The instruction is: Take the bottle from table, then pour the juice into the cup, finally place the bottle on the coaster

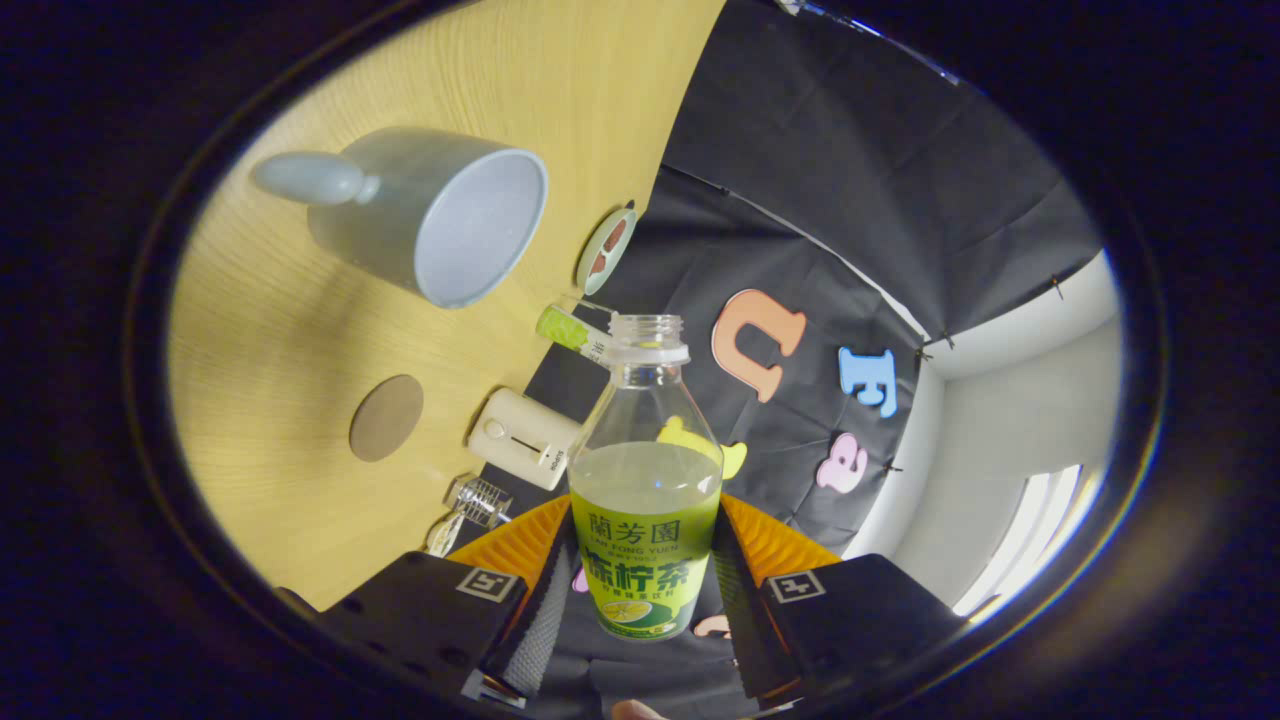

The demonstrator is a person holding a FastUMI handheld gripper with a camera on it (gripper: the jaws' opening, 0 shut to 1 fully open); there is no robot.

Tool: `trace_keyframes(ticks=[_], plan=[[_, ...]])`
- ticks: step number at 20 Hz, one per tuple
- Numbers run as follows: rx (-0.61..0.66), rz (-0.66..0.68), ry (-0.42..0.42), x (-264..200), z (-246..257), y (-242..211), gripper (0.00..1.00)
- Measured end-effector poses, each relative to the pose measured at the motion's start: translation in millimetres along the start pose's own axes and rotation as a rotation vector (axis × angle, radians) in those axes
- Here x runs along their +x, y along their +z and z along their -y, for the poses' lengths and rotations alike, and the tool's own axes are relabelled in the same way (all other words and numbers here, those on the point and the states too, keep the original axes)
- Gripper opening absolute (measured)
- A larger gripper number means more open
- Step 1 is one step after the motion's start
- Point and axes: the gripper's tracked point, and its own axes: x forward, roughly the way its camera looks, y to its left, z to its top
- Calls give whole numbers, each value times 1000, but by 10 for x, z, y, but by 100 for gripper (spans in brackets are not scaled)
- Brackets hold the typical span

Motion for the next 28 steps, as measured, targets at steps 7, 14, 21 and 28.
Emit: trace_keyframes(ticks=[7, 14, 21, 28], plan=[[340, -34, 24, -143, 114, -126, 76], [818, -14, 29, -272, 290, -115, 76], [1327, 27, 124, -390, 374, -250, 76], [1835, 35, 213, -211, 640, -662, 76]])
